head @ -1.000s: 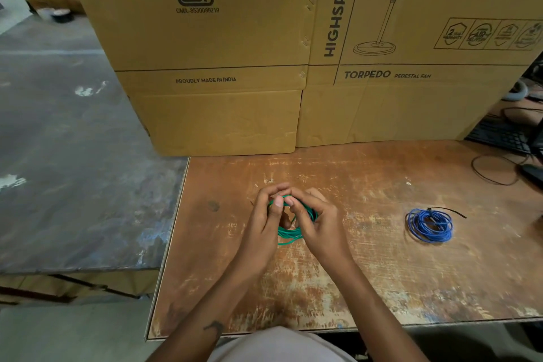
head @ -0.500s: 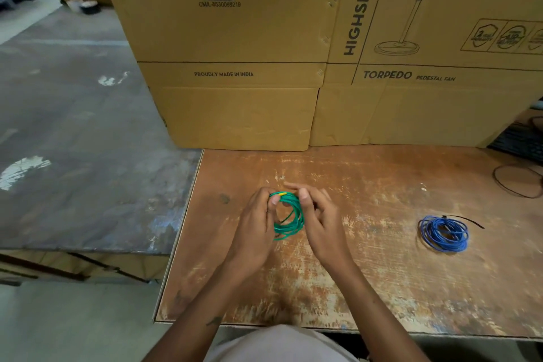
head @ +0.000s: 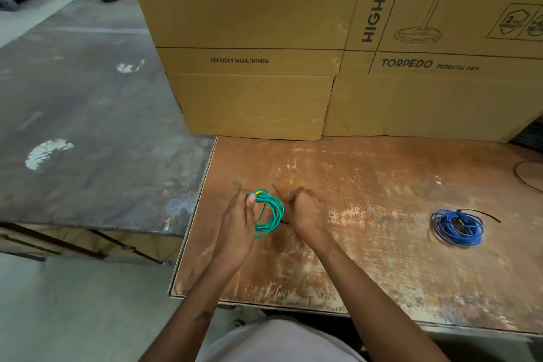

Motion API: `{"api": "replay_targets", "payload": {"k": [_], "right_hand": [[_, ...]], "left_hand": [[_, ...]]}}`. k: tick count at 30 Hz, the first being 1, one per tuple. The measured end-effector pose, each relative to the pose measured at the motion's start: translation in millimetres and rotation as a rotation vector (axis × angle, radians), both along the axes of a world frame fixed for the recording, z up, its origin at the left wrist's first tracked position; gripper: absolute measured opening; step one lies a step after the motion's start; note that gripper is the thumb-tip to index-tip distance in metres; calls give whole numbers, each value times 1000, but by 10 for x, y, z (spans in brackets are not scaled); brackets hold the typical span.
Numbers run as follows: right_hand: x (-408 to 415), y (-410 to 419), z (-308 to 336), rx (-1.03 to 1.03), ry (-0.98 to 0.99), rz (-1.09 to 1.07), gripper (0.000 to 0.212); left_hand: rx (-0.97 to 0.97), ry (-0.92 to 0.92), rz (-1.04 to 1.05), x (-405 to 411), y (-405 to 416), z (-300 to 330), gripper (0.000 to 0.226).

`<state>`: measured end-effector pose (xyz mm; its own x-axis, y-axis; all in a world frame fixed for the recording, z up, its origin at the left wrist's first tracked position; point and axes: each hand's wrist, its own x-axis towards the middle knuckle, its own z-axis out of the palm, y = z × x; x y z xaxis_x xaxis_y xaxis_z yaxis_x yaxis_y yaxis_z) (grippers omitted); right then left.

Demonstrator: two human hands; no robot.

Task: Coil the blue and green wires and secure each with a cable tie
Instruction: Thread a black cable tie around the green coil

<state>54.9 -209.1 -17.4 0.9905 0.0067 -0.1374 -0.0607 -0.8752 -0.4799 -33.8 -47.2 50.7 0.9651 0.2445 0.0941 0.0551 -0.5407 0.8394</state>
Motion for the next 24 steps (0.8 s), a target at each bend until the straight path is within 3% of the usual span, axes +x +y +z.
{"api": "replay_targets", "payload": {"k": [4, 6, 10, 13, 20, 24], "right_hand": [[15, 77, -31, -63, 61, 8, 22], [28, 58, -20, 23, 109, -39, 22], [-66, -63, 283, 716, 247, -315, 20], [-351, -164, 753, 997, 144, -325, 17], [-905, -32, 1430, 1084, 7, -292, 5], [-1041, 21, 1522, 1135, -19, -414, 9]], "left_hand": [[24, -2, -8, -81, 11, -12, 27], [25, 4, 19, -91, 7, -9, 24], [45, -5, 69, -67, 1, 59, 23], [54, -29, 68, -56, -20, 66, 23], [-35, -88, 20, -91, -189, 146, 24], [-112, -167, -29, -115, -265, 176, 28]]}}
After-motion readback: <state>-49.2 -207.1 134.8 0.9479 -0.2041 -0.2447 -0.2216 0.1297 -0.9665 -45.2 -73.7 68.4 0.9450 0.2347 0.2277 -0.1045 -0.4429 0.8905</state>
